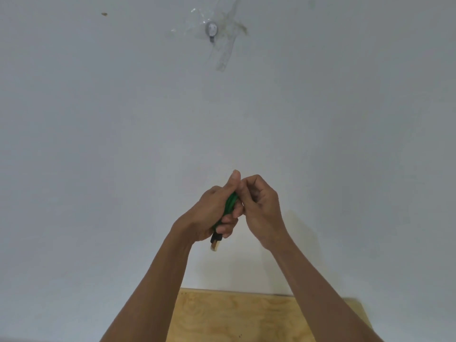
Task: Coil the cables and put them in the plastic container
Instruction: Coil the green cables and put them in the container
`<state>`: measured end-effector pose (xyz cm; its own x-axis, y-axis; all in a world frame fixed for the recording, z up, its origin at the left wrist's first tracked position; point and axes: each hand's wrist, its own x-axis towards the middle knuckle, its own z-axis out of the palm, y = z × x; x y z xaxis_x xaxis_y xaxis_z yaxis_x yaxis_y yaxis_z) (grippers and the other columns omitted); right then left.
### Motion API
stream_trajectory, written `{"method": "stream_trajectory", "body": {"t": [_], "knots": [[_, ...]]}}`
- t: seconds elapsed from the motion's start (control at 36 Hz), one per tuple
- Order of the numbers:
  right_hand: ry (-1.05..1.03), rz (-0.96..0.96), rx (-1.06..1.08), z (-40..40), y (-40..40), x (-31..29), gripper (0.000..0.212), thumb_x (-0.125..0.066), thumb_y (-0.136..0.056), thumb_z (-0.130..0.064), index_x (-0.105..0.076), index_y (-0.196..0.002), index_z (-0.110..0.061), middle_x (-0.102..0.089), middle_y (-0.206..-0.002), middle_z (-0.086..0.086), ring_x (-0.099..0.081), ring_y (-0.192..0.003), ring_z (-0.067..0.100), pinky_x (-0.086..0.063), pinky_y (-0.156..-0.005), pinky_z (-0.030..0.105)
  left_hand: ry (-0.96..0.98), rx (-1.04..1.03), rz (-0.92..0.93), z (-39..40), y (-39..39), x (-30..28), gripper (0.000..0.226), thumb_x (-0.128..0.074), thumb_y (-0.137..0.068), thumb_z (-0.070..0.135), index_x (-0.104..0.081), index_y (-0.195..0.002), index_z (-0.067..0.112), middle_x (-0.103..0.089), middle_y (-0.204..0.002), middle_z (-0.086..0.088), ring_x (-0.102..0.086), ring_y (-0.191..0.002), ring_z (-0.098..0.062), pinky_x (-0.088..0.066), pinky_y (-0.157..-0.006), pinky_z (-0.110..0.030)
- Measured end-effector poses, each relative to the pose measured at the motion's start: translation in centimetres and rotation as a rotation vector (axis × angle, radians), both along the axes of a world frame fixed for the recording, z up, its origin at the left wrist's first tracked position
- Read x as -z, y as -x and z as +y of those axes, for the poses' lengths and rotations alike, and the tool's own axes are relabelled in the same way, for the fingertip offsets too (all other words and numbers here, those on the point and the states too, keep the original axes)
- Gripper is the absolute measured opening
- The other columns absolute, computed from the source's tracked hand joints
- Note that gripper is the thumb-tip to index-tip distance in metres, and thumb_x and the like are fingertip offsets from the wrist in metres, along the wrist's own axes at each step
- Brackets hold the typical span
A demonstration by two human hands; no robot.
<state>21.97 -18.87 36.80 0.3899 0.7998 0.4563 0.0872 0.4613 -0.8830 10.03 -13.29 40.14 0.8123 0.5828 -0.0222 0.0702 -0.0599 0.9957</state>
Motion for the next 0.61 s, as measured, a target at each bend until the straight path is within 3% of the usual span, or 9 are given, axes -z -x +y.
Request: {"method": "stream_trajectory", "body": {"t": [0.11,0.33,0.44,0.56,0.61], "knots": [[0.014,0.102,0.002,0.3,0.5,-0.1,0.03,-0.054,-0.1,-0.032,-0.051,-0.091,-0.003,-0.05,-0.057,0.021,-0.055,-0.044,0.043,-0.052,-0.043,0.044,-0.159,-0.132,0.026,-0.1,-0.8,-0.3,0.078,-0.038,-0.091,0.073,-0.05,-0.055,0.005,-0.038,-0.046,-0.01,-0.041,-0.036,-0.023,-0.049,-0.051,-0.032],[0.002,0.058,0.1,0.8,1.1,-0.9,0.024,-0.049,-0.104,-0.028,-0.051,-0.09,-0.008,-0.05,-0.068,0.032,-0.048,-0.037,0.031,-0.044,-0.039,0.033,-0.221,-0.414,-0.098,-0.2,-2.8,1.0,0.081,-0.053,-0.07,0.083,-0.045,-0.049,0.006,-0.042,-0.041,-0.013,-0.046,-0.035,-0.028,-0.049,-0.05,-0.037],[0.021,0.038,0.131,0.9,1.0,-1.2,0.023,-0.054,-0.102,-0.028,-0.052,-0.09,-0.008,-0.055,-0.069,0.026,-0.048,-0.038,0.029,-0.043,-0.037,0.03,-0.185,-0.466,-0.175,-0.7,-3.3,1.0,0.077,-0.061,-0.066,0.078,-0.044,-0.05,0.004,-0.04,-0.041,-0.013,-0.047,-0.034,-0.027,-0.048,-0.047,-0.035],[0.027,-0.02,0.261,1.1,0.8,-0.9,0.023,-0.057,-0.099,-0.032,-0.055,-0.087,-0.012,-0.062,-0.079,0.016,-0.056,-0.061,0.034,-0.05,-0.049,0.041,-0.255,-0.629,-0.222,0.0,-3.2,1.3,0.072,-0.075,-0.069,0.069,-0.043,-0.045,0.01,-0.035,-0.038,-0.003,-0.041,-0.036,-0.023,-0.05,-0.046,-0.038],[0.028,-0.062,0.301,1.1,0.7,-0.7,0.025,-0.057,-0.098,-0.034,-0.056,-0.086,-0.012,-0.062,-0.078,0.013,-0.056,-0.066,0.024,-0.051,-0.06,0.043,-0.264,-0.644,-0.23,0.7,-2.9,1.6,0.073,-0.078,-0.066,0.069,-0.039,-0.044,0.011,-0.03,-0.042,-0.002,-0.034,-0.039,-0.022,-0.052,-0.047,-0.042]]}}
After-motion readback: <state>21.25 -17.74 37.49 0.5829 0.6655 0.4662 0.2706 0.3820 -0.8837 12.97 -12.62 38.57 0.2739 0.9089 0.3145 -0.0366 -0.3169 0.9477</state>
